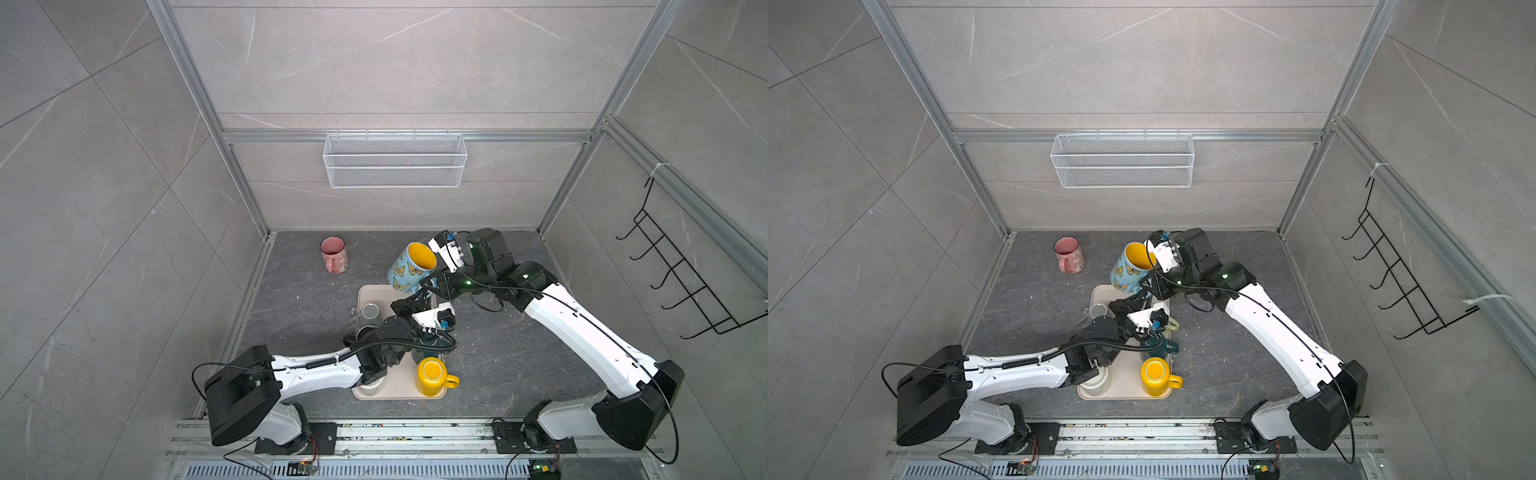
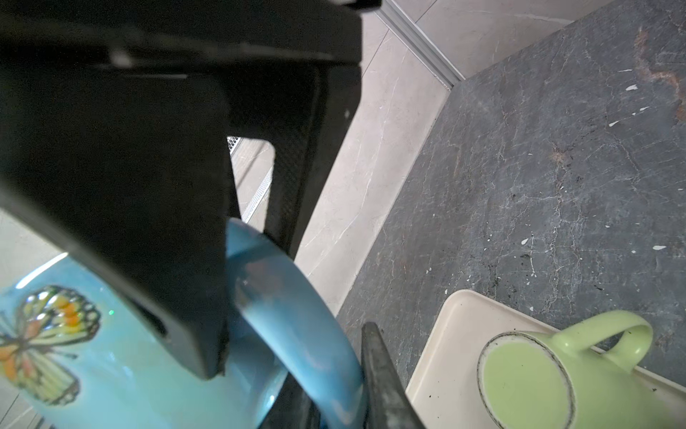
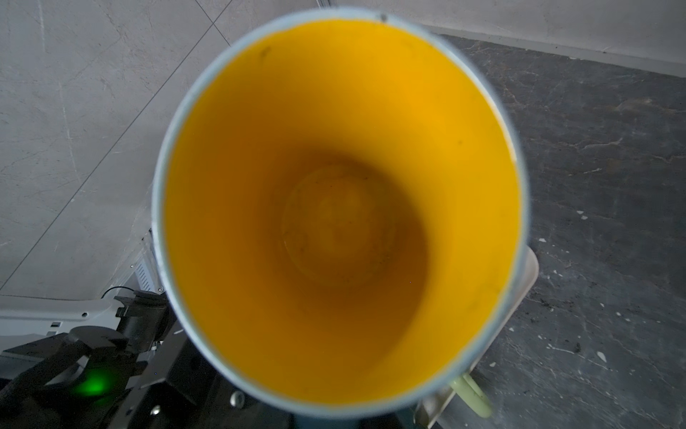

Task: Turn the mug right side up
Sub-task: 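Withdraw the open left gripper while the right gripper carries the mug toward the pink mug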

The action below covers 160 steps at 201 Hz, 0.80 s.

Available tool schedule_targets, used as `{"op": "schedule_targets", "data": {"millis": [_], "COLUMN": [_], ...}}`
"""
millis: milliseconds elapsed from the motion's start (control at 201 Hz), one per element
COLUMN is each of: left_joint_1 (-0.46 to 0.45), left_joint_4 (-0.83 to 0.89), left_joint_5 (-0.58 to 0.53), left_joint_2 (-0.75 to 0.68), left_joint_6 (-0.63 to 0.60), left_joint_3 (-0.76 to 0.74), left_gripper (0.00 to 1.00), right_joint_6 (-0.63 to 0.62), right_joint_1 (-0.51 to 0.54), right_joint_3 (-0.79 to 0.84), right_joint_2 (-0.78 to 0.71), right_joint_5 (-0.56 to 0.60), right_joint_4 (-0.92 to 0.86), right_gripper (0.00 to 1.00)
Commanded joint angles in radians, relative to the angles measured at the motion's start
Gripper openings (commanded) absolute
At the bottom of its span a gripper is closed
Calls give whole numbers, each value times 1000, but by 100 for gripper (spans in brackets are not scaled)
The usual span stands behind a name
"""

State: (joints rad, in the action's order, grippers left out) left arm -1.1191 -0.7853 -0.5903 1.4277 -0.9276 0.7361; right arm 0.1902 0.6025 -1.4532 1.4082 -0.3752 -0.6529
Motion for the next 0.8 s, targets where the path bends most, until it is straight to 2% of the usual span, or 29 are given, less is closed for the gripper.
{"op": "schedule_targets", "data": {"millis": [0,144,229,304,468,528,652,737,792], "left_joint_1": [-10,-10,-10,-10,-11,-11,-10,-9,-9], "left_joint_4": [-172,-172,-141,-22,210,281,374,373,392], "left_joint_5": [-72,-187,-236,-257,-296,-297,-205,-202,-251], "left_joint_2": [-44,-58,-90,-143,-312,-391,-524,-549,-547], "left_joint_6": [-36,-36,-9,66,335,491,816,899,928], "left_joint_3": [105,128,127,127,103,82,17,2,9], "left_gripper": [34,58,63,65,67,67,67,67,67], "right_joint_6": [30,56,66,71,105,126,162,186,208], "right_joint_1": [15,14,14,14,15,16,41,70,86], "right_joint_3": [2,2,-8,-31,-98,-122,-188,-250,-292], "right_joint_2": [-6,-24,-21,-6,56,88,177,259,314], "right_joint_5": [88,166,202,227,273,277,323,373,399], "right_joint_4": [29,73,97,105,118,127,132,125,123], "right_gripper": [0,0,0,0,0,0,0,0,0]}}
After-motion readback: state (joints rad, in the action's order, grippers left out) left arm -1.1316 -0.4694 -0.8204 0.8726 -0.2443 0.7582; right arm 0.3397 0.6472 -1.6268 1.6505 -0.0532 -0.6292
